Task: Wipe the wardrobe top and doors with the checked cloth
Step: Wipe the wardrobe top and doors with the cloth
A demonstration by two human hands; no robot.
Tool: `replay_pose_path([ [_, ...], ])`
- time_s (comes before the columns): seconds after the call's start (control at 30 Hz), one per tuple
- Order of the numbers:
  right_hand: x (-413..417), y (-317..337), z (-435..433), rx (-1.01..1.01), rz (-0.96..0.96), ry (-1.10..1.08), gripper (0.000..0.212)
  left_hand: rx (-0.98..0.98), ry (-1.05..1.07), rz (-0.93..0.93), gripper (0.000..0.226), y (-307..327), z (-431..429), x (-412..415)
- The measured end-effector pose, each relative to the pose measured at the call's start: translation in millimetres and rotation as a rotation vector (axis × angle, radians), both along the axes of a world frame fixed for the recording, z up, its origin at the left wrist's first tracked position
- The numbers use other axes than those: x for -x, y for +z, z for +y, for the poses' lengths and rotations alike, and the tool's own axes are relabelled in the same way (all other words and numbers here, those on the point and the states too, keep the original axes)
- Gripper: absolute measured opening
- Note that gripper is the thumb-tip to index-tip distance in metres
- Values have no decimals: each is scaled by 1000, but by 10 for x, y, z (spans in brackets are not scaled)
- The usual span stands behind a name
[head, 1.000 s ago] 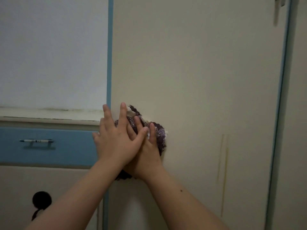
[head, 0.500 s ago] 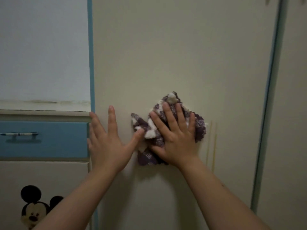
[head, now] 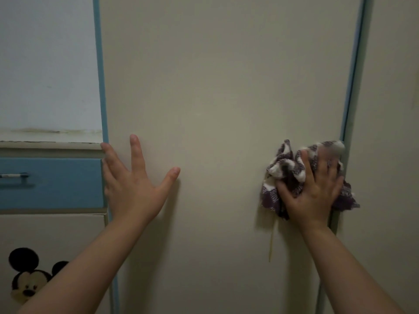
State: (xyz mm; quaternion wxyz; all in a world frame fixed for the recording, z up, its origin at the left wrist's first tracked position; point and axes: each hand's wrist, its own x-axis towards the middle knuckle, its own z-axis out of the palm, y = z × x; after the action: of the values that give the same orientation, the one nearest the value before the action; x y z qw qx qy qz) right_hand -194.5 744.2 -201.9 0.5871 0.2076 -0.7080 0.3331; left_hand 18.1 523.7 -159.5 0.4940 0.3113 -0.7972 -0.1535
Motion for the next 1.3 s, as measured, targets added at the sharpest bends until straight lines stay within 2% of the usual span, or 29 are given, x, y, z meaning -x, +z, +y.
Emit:
replay_pose_path([
  [0.23, -34, -358, 5, 97, -71, 33, 77, 36, 8, 1, 88, -15, -62, -41],
  [0.43, -243, -509, -381, 179, -127, 28, 79, 63, -41, 38, 83, -63, -118, -106],
  [0.83, -948, -535, -1484, -81, 86, 4, 74, 24, -84, 58, 87, -296, -302, -213],
  [1.03, -1277, -469, -1932, -172, 166, 72, 66, 17, -70, 43, 86, -379, -401, -295],
  [1.3, -1552, -457, -2368, -271, 193, 108, 65, 45, -9, 17, 90, -470, -493, -354],
])
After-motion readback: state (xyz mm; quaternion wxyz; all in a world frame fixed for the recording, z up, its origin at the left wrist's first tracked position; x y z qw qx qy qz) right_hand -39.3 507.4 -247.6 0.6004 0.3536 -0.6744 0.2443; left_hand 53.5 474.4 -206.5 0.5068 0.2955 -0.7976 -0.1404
